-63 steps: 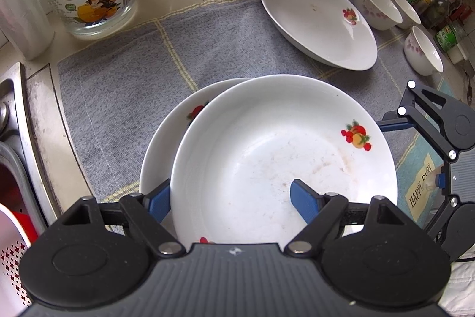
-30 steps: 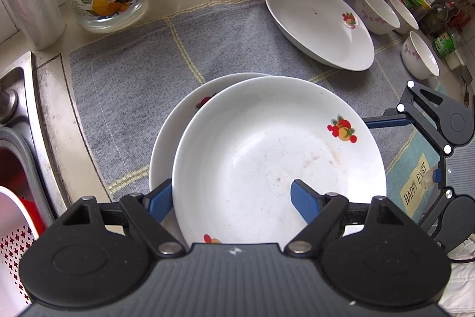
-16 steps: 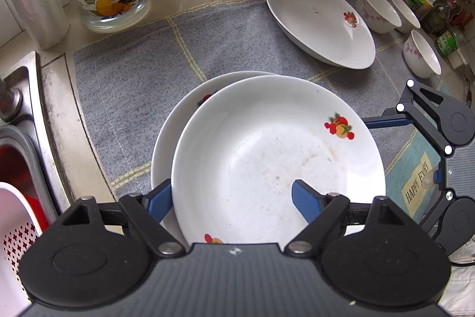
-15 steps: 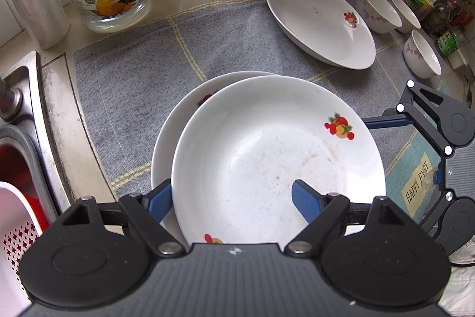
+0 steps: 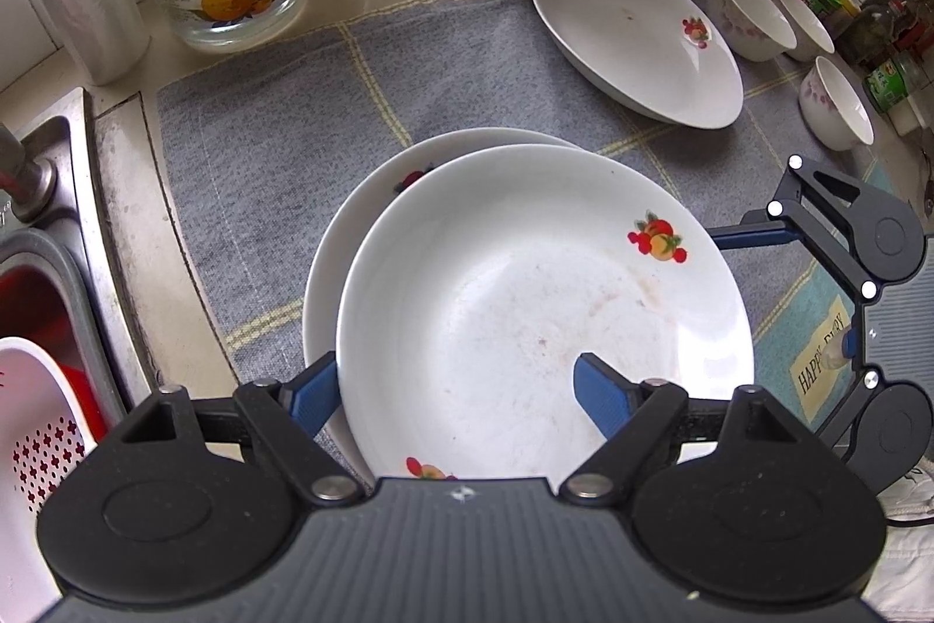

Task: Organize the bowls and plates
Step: 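Lower the plate onto the other plate and open the left gripper, then move the right gripper to another fruit-print white plate on the towel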

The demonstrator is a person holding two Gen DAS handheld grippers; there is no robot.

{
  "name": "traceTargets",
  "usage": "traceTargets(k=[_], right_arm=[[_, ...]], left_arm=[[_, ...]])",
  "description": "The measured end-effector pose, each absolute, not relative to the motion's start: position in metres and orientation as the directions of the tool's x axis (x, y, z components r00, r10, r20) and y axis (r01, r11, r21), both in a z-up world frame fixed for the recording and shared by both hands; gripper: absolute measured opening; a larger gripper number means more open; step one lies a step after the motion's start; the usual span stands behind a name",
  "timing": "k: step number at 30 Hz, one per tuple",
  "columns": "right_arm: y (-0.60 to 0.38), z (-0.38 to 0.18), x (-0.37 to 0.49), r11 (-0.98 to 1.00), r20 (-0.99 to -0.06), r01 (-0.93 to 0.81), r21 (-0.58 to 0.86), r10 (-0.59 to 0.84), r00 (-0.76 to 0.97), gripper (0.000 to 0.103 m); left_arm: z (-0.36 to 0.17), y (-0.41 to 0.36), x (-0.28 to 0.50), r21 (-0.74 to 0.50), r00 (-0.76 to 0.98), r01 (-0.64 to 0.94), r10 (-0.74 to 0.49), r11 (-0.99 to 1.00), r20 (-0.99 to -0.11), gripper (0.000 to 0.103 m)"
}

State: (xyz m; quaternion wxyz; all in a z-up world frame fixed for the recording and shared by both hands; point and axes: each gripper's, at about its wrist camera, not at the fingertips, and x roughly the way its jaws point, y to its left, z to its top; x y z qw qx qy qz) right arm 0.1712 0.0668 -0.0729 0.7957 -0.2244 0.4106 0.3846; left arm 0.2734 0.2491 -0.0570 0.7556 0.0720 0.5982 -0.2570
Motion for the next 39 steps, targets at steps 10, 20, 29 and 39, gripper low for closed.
traceTargets(k=[10,20,29,39], right_arm=[[0.068,-0.075,0.173,0.603,-0.828,-0.797,-0.036,0.428,0.362,0.103],[0.068,-0.077,0.174,0.607,-0.827,-0.794,-0.021,0.435,0.355,0.103],[0.066,-0.077,0.175,0.61,-0.815,-0.792,0.007,0.462,0.349,0.103],[0.038,-0.059,0.166,0.71,-0.754,-0.7,-0.07,0.421,0.503,0.103]], left_arm=[[-0.055,0.25,0.273,-0.191,0.148,0.442,-0.281,0.877,-0.948,0.084],[-0.051,0.244,0.271,-0.154,0.145,0.415,-0.232,0.897,-0.962,0.088],[-0.056,0.247,0.272,-0.138,0.152,0.391,-0.212,0.91,-0.965,0.09],[-0.024,0.244,0.217,-0.089,0.489,0.419,-0.307,0.904,-0.817,0.094]])
